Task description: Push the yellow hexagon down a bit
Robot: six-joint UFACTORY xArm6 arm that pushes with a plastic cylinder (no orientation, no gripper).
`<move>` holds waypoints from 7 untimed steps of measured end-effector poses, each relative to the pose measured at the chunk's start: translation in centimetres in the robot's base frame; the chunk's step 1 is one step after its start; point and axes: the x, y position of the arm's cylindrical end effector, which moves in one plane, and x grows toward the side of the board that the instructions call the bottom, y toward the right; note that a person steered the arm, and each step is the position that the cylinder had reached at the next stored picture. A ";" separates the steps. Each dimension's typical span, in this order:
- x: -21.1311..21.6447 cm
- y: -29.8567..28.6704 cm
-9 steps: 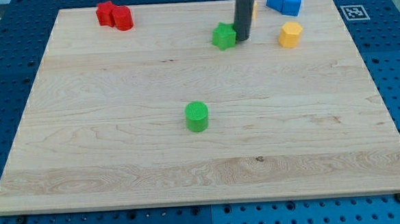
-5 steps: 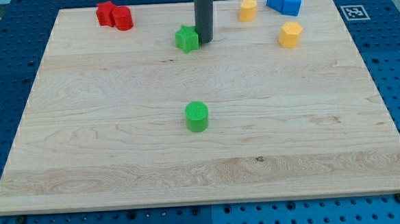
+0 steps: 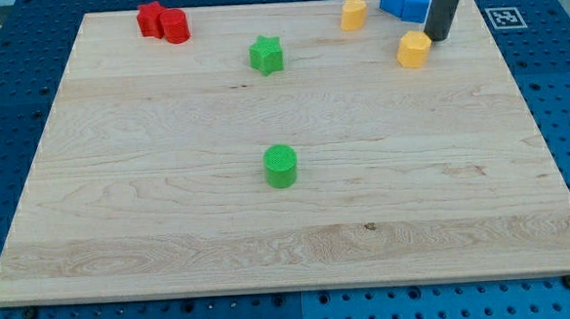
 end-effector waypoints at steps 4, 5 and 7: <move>0.6 -2.6; 0.6 -3.3; 3.0 -5.1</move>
